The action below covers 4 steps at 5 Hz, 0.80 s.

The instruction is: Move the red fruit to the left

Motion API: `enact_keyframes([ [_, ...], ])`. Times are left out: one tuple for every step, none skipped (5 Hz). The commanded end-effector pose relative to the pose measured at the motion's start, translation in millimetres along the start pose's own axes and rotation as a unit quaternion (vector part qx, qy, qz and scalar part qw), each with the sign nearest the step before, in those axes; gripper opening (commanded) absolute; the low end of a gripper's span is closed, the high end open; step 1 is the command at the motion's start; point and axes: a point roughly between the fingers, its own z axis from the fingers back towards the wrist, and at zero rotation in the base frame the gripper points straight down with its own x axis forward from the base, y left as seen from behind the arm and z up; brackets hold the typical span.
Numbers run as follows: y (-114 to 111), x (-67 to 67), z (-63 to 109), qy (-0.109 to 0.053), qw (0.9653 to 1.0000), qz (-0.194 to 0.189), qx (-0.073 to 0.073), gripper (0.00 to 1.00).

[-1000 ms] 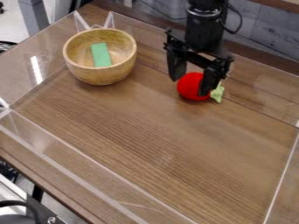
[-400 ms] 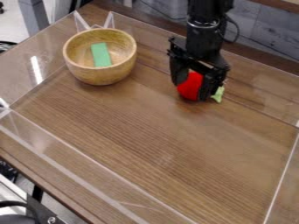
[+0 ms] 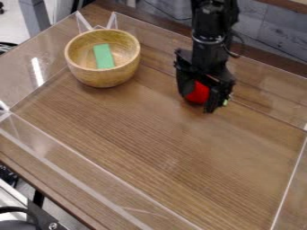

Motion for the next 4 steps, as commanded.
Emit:
enact_keyframes([
  [9, 9.1, 12.3, -0.026, 0.9994, 0.022, 0.001, 1.00],
  [20, 14.6, 13.8, -0.034, 0.9986, 0.040, 0.002, 1.00],
  [18, 11.7, 12.0, -0.040, 0.9973, 0.062, 0.001, 1.00],
  [13, 12.2, 5.1, -0.041, 0.9964, 0.075, 0.001, 1.00],
])
